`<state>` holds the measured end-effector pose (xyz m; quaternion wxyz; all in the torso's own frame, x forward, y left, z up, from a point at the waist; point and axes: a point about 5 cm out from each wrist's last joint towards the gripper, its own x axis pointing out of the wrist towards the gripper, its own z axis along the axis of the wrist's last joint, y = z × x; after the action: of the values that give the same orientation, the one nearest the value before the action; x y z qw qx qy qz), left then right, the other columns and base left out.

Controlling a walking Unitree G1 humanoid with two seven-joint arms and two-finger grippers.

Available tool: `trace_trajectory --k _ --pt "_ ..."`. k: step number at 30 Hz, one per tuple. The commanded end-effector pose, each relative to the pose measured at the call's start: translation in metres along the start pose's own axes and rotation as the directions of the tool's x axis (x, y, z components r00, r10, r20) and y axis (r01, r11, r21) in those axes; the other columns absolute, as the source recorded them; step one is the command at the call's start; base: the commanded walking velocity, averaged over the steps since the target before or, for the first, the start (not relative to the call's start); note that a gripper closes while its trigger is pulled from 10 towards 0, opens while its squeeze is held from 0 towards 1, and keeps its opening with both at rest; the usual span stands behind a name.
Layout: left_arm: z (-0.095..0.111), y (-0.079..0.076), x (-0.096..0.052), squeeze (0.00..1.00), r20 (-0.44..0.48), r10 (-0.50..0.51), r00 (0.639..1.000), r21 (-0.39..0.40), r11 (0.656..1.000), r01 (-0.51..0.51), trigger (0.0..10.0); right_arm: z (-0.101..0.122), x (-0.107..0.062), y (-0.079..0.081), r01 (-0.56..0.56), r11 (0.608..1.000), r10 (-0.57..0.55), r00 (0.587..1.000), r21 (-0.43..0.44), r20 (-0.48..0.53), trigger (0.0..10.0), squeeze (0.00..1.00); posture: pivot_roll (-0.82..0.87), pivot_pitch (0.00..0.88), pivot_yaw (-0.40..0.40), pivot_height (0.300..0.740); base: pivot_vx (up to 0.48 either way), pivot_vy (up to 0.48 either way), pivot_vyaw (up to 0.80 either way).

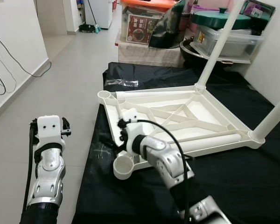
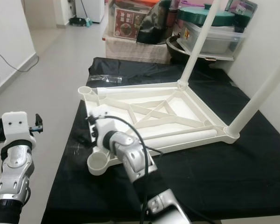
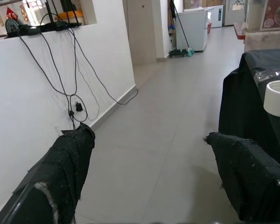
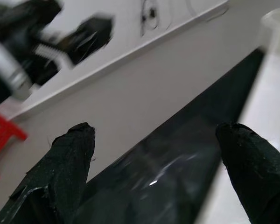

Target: Building children table

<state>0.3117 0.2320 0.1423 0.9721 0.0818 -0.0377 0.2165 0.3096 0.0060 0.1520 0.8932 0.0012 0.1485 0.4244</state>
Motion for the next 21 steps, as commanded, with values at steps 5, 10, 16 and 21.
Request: trace_trajectory --k 5,10,16,21 --pt "-0.003 -0.002 0.0 0.0 -0.016 -0.009 1.0 0.009 1.0 0.009 10.0 -0.027 -0.002 -0.026 0.21 0.972 -0.195 0.971 0.108 -0.135 10.0 0.0 0.11 0.0 -0.114 0.74 0.0 0.0 0.0" --pt "-0.003 -0.003 0.0 0.0 -0.016 -0.01 1.0 0.008 1.0 0.01 10.0 -0.029 -0.003 -0.03 0.227 0.965 -0.208 0.967 0.128 -0.149 10.0 0.0 0.11 0.0 -0.114 0.74 0.0 0.0 0.0" --pt "-0.004 -0.007 0.0 0.0 -0.017 -0.022 1.0 0.007 1.0 0.022 10.0 -0.031 -0.007 -0.038 0.287 0.945 -0.26 0.951 0.156 -0.17 10.0 0.0 0.11 0.0 -0.113 0.74 0.0 0.0 0.0" --pt "-0.004 -0.012 0.0 0.0 -0.02 -0.042 0.999 0.004 0.999 0.042 10.0 -0.035 -0.006 -0.026 0.205 0.969 -0.175 0.964 0.138 -0.2 10.0 0.0 0.1 0.0 -0.112 0.74 0.0 0.0 0.0"
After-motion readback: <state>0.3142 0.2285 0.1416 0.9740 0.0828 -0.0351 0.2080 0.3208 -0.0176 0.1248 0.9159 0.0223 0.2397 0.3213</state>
